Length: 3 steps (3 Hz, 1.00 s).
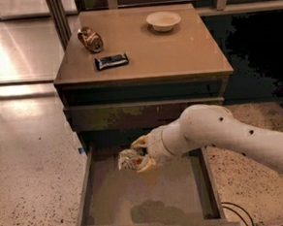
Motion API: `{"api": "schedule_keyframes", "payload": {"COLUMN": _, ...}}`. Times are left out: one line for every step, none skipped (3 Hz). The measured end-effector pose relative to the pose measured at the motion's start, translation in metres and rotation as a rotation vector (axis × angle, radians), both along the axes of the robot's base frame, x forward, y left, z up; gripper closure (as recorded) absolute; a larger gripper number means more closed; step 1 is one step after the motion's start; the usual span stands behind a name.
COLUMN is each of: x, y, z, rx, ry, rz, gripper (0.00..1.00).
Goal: Pick 7up can from middle drawer and place on counter
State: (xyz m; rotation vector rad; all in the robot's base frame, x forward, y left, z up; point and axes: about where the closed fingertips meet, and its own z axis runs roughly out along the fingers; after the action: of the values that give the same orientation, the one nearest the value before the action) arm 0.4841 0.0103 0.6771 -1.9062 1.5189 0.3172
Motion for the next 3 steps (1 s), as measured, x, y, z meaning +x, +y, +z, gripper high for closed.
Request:
{"api": "schedule_keyframes", "payload": {"x": 0.007, "y": 0.011, "z": 0.077, "rx": 0.001, "ry": -0.084, "rz": 0.026, "gripper": 1.00}}
{"api": "schedule_keyframes", "payload": {"x": 0.026, "y": 0.017, "z": 0.142, "rx": -0.035, "ry": -0.138, "rz": 0.020, "gripper": 1.00}}
{"api": "schedule_keyframes", "payload": {"x": 0.027, "y": 0.017, "z": 0.142, "rx": -0.029, "ry": -0.139, "rz": 0.019, "gripper": 1.00}}
